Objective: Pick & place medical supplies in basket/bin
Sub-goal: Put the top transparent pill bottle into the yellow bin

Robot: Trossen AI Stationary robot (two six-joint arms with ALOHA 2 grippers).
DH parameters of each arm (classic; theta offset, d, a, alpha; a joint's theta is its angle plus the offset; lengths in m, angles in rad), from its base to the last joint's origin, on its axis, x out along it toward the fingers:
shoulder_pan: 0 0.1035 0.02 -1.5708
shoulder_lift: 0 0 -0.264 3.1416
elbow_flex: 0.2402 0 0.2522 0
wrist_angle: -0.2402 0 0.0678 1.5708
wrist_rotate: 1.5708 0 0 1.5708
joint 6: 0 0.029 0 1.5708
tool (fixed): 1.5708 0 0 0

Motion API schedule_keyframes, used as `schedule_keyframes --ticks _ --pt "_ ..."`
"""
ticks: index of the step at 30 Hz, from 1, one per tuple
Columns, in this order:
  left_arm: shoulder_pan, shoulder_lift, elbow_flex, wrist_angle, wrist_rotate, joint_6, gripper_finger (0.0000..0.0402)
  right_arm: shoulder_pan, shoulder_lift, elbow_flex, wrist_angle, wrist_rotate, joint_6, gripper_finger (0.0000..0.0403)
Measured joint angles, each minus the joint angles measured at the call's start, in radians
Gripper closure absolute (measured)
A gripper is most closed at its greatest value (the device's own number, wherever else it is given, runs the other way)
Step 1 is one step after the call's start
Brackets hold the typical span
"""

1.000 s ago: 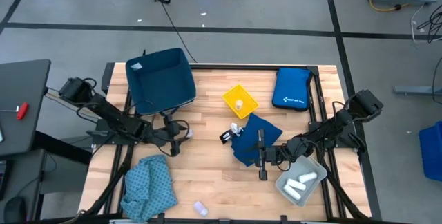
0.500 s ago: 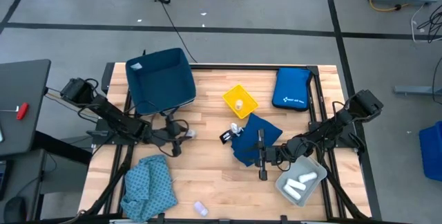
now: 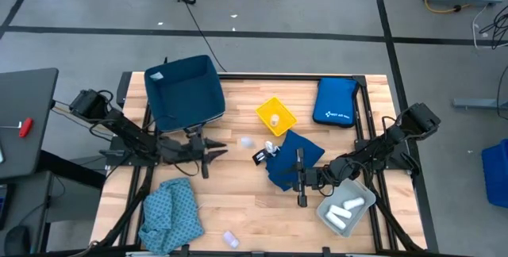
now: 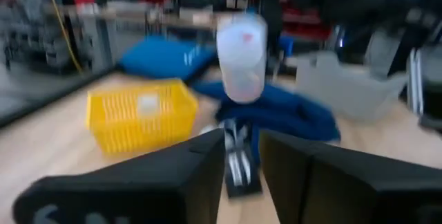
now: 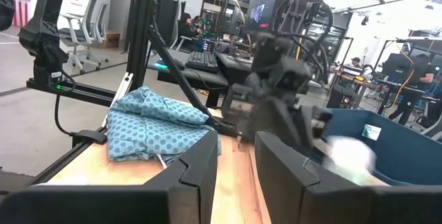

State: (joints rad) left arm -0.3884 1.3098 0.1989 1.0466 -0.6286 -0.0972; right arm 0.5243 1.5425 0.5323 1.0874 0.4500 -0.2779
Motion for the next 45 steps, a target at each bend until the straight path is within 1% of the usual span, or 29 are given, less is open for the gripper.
schedule_keyframes --ticks 4,8,12,16,17,19,22,25,29,32,35,37,39,45 --pt "0.033 0.0 0.0 0.118 0.001 0.074 0.0347 0.0 0.0 0.0 0.0 0.0 0.0 0.0298" --pt "0.078 0.0 0.0 0.161 0.056 0.106 0.0393 0.0 0.0 0.0 0.0 0.0 0.0 0.0298" --pt "0.116 0.0 0.0 0.156 0.091 0.105 0.0396 0.0 0.0 0.0 0.0 0.0 0.0 0.0298" --pt "0.146 0.0 0.001 0.072 0.15 0.058 0.0395 -0.001 0.0 0.0 -0.002 0.006 0.02 0.0298" --pt "0.156 0.0 0.006 0.028 0.169 0.034 0.0394 -0.002 0.0 0.0 -0.008 0.024 0.032 0.0298" --pt "0.179 0.0 0.035 -0.113 0.215 -0.016 0.0392 -0.005 0.0 0.0 -0.032 0.068 0.045 0.0298" --pt "0.203 0.001 0.101 -0.328 0.264 -0.06 0.037 -0.021 0.0 0.0 -0.054 0.094 0.061 0.0297" --pt "0.207 0.001 0.17 -0.481 0.267 -0.052 0.0327 -0.037 0.0 0.0 -0.078 0.095 0.079 0.0297" --pt "0.207 0.001 0.23 -0.582 0.262 0.023 0.0256 -0.047 0.0 0.0 -0.129 0.095 0.112 0.0297" --pt "0.207 0.001 0.248 -0.608 0.259 0.031 0.0206 -0.051 0.0 0.0 -0.175 0.094 0.146 0.0297" --pt "0.207 0.001 0.252 -0.663 0.265 0.011 0.0171 -0.051 0.0 0.0 -0.208 0.093 0.165 0.0297" --pt "0.207 0.0 0.252 -0.729 0.263 -0.007 0.016 -0.051 0.0 0.0 -0.212 0.093 0.17 0.0297" --pt "0.207 0.0 0.252 -0.8 0.252 -0.019 0.0158 -0.051 0.0 0.0 -0.221 0.093 0.175 0.0297" --pt "0.207 0.0 0.252 -1.019 0.126 -0.011 0.0157 -0.051 0.0 0.0 -0.232 0.093 0.176 0.0297"
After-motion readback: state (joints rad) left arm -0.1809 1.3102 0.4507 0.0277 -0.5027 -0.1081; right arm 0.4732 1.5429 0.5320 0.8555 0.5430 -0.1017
